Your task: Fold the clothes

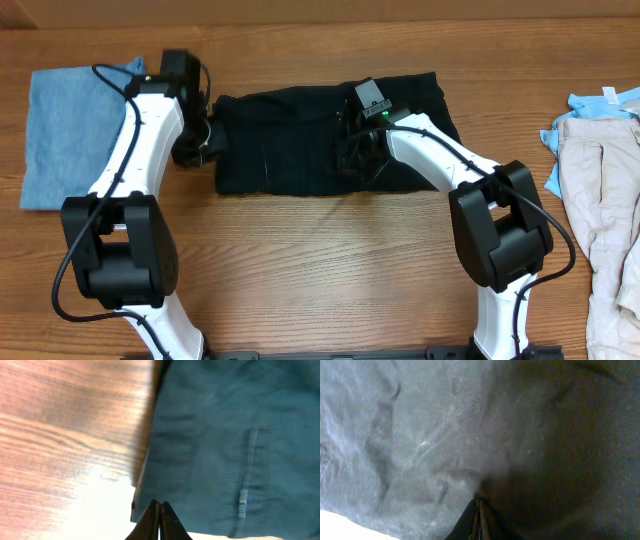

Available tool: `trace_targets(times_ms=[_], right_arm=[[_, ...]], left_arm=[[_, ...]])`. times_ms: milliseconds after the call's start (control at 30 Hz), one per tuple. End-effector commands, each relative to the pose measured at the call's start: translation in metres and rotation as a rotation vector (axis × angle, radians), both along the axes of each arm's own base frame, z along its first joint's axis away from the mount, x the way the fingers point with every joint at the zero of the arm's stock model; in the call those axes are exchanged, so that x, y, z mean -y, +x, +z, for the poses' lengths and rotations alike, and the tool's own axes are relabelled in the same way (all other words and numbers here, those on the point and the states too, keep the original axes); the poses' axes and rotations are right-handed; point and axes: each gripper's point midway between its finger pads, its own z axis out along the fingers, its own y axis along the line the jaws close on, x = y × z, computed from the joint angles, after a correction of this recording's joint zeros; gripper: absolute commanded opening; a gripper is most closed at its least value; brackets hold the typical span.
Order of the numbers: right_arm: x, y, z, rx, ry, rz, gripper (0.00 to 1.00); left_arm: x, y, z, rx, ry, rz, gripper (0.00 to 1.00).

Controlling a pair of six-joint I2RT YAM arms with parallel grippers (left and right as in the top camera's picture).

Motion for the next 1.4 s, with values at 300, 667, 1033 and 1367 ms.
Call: trace_targets(times_ms=[300, 667, 1033, 1367], right_arm=[[-0.031, -0.014, -0.015, 0.011, 0.013, 0.015, 0.04], [-0.032, -0.013, -0.015, 0.013, 0.016, 0.015, 0.04], [-0.032, -0.014, -0.014, 0.013, 0.016, 0.015, 0.04], [-0.032, -0.014, -0.015, 0.012, 0.016, 0.016, 0.04]], left_arm=[[0.018, -0.014, -0.055, 0.012, -0.219, -0.041, 1.00], [0.040, -0.032, -0.082, -0.010, -0.357, 0.057, 0.98], [0.021, -0.084, -0.091, -0.238, -0.225, 0.165, 1.00], [0.050, -0.080, -0.086, -0.245, -0.412, 0.250, 1.00]])
